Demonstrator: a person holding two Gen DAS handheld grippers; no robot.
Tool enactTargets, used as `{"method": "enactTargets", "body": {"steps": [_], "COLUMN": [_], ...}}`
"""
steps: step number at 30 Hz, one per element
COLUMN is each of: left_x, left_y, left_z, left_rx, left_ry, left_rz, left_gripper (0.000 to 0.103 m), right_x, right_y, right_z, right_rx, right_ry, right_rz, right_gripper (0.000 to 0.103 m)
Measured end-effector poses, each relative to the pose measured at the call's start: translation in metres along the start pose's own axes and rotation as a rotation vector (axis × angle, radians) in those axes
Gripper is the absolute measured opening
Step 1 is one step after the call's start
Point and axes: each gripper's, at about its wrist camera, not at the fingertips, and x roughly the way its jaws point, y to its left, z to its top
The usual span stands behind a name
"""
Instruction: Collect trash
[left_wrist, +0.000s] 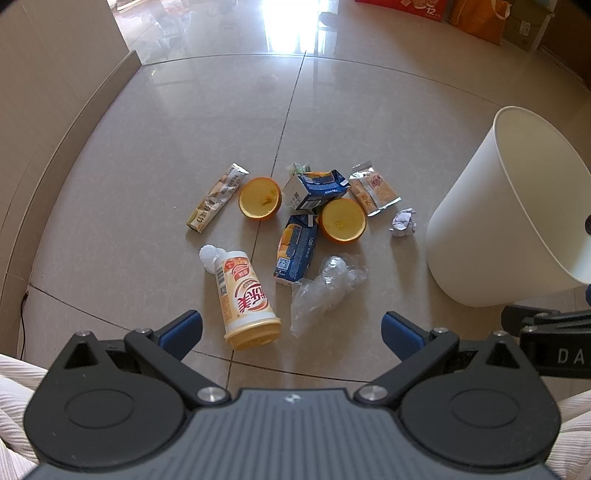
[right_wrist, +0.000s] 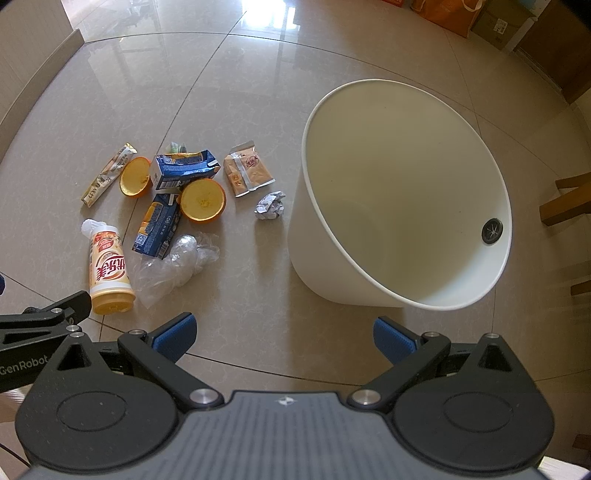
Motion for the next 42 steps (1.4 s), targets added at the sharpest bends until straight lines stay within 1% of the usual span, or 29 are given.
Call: {"method": "enactTargets", "body": {"steps": [15,21,27,28,32,38,42], "left_x": [0.0024,0.0027,0.0024,0.002,0.0023,0.006,0.0053], "left_y": [-0.0009,-0.0026,-0.0013,-0.0013,-0.0028,-0.0033,-0.0068], "left_z": [0.0011,0.0006,0.0005,0.0004,0.001,0.0014,0.0008], "left_rx": [0.037,0.066,0.058,0.077,0.11,0.13,0.167], "left_ry": [-0.001,-0.011,-0.027,-0.036,-0.056,-0.056,-0.086], "left_rz": [-0.019,-0.031,-0.05,-0.058,-0.052,-0.066,-0.064], "left_gripper": [0.102,0.102,0.102,0.102,0.102,0.102,0.102], "right_x": [0.0,0.0,-0.0019,-0.0042,-0.0041,-0.0074,-0.0086], "right_y": [0.0,-0.0001,-0.0015,-0.0028,-0.0049,-0.0062,-0.0061], "right_z": [0.0,0.0006,0.0062,0.0046,0.0032,0.0038,0.0023], "right_rx": [-0.001,0.001,0.003,0.003,0.012,0.024,0.025], "right_ry": [0.0,-0.004,-0.012,-0.014,-0.016,-0.032,-0.042], "right_rz": [0.0,-0.001,0.009,0.008,0.015,0.036,0.049], "right_gripper": [0.103,0.103,0.103,0.103,0.103,0.103,0.103]}}
